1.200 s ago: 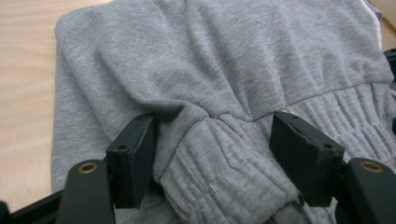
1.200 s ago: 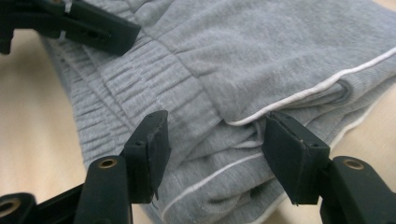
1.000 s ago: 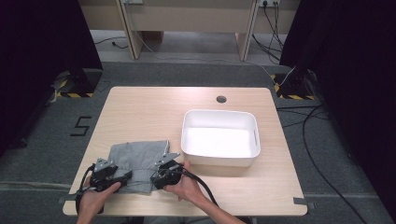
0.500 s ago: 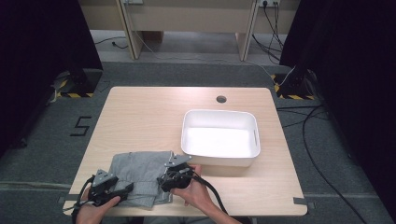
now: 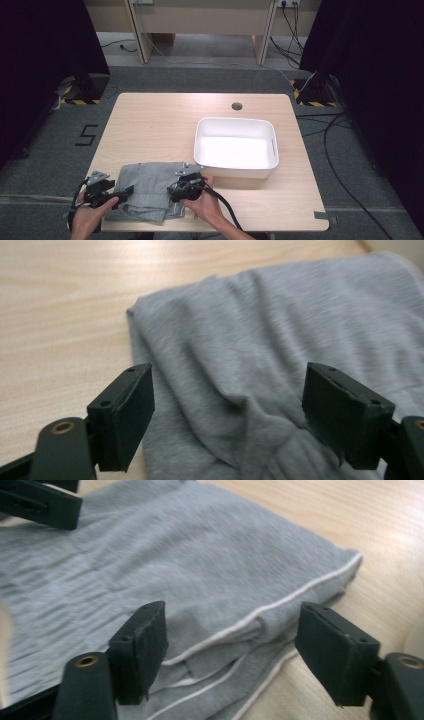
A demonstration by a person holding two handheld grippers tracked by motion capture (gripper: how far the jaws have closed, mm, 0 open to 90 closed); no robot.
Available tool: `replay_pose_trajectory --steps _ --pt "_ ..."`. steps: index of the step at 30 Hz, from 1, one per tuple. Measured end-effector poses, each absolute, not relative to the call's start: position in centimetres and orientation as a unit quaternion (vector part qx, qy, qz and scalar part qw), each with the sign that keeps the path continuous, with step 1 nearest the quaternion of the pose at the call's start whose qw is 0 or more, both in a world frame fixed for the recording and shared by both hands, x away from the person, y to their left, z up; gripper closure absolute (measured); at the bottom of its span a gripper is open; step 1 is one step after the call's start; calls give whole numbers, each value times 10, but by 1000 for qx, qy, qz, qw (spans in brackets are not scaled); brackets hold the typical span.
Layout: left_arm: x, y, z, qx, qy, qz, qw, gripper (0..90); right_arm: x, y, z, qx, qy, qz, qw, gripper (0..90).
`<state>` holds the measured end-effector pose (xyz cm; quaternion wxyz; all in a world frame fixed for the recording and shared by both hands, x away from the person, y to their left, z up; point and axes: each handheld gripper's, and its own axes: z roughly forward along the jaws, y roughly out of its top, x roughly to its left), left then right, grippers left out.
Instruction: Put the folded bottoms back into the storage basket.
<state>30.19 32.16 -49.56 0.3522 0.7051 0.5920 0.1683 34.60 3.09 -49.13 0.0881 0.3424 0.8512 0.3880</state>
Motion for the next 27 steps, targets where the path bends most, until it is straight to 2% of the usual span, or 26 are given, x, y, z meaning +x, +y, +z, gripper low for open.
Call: replay_pose_trajectory --steps 5,18,21,24,25,27 --pt "304 324 -506 708 605 151 332 159 351 31 -499 363 854 359 97 212" --pt "307 316 -509 732 590 168 298 138 353 36 -511 365 855 357 85 210" --pt "310 316 -508 740 583 163 292 146 354 38 -511 350 859 362 89 236" --pt "310 316 -506 745 576 161 294 183 353 39 -511 351 860 362 81 267" --pt "308 316 -505 749 569 159 300 286 354 40 -512 342 859 371 81 301" --pt "306 316 -505 751 563 160 307 382 354 42 -512 338 859 377 77 372"
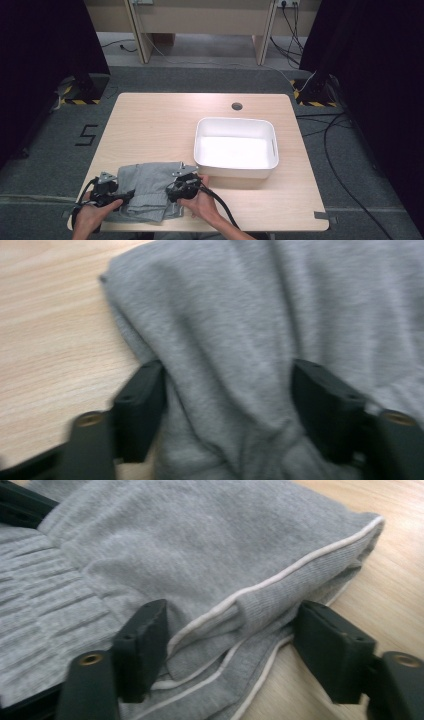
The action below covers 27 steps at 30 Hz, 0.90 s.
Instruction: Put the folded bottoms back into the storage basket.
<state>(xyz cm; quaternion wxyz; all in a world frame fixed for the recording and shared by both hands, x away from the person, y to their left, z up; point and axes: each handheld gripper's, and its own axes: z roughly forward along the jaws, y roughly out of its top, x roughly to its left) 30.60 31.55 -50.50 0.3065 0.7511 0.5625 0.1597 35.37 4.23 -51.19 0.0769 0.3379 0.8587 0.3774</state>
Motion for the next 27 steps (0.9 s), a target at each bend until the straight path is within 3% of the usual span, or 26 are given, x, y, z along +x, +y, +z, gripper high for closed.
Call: replay_pose_trajectory --steps 3,5,8,17,27 --pt "304 316 -506 752 553 157 323 515 354 44 -512 334 858 385 71 449" --pt "302 317 -508 746 551 154 341 612 354 45 -513 332 854 397 53 571" --pt "302 317 -509 745 547 152 350 691 356 46 -515 334 849 408 36 641" --pt "302 322 -504 757 522 146 364 751 355 44 -512 327 844 423 34 699" --pt "295 317 -470 764 489 163 389 770 351 38 -486 307 832 459 55 722"
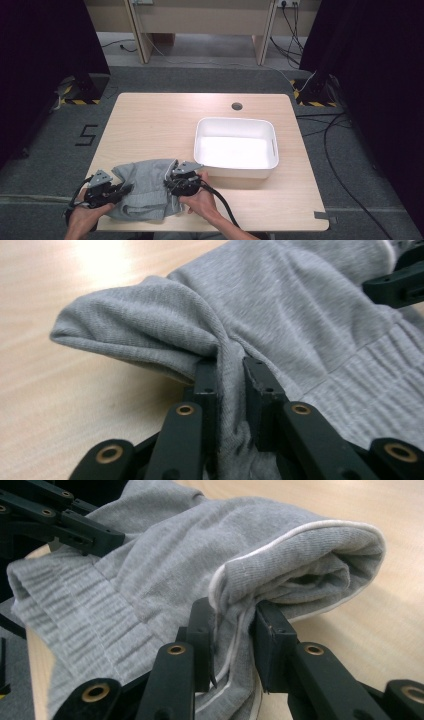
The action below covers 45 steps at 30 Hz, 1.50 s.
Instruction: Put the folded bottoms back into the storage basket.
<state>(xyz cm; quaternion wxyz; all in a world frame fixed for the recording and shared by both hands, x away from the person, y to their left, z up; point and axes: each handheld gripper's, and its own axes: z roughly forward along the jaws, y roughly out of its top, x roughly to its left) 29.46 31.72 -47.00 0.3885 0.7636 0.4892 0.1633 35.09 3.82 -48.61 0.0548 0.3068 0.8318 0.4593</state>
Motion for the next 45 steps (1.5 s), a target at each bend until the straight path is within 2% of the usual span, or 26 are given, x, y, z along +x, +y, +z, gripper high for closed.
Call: replay_pose_trajectory --steps 17,27,45 --pt "302 308 -413 753 475 178 420 771 355 21 -428 294 806 510 72 724" --pt "326 273 -389 756 456 179 434 771 367 -15 -397 301 803 508 87 724" --pt "359 216 -369 764 424 175 454 771 387 -75 -370 331 793 500 104 724"
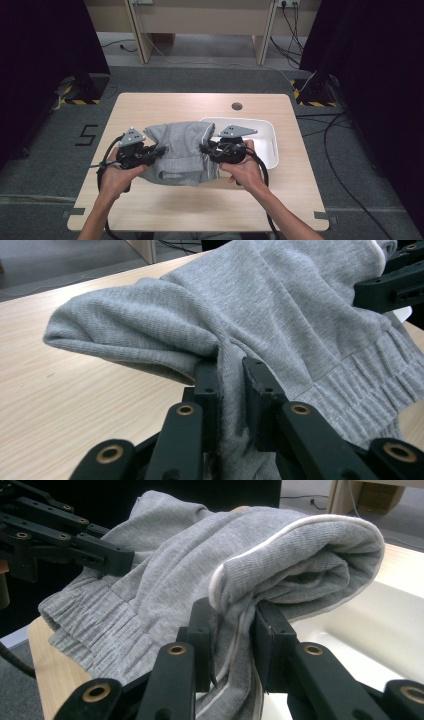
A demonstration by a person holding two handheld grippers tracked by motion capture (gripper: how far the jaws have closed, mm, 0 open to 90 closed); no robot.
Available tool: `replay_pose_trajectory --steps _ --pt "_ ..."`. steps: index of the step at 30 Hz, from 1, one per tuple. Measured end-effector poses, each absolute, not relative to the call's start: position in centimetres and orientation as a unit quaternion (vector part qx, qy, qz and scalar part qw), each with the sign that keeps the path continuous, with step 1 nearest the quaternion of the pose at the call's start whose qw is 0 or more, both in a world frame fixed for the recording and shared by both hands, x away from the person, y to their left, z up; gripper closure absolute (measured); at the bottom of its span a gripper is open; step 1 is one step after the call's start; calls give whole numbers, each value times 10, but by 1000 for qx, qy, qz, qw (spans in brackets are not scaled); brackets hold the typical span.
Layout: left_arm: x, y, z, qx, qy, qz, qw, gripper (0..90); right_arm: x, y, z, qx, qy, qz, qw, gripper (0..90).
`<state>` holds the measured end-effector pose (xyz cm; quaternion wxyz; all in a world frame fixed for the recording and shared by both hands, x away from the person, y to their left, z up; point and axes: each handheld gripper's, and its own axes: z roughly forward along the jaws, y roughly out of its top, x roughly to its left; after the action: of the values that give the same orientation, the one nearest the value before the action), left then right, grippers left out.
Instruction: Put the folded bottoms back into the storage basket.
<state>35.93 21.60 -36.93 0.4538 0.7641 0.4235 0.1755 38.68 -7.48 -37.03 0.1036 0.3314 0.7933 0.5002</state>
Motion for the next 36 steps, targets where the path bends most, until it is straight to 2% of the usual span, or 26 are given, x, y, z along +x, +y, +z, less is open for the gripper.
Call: replay_pose_trajectory --steps 11,36 --pt "377 188 -360 772 409 167 457 772 392 -101 -363 342 788 498 117 724" --pt "429 99 -351 788 386 142 459 771 423 -189 -354 397 774 478 121 724"
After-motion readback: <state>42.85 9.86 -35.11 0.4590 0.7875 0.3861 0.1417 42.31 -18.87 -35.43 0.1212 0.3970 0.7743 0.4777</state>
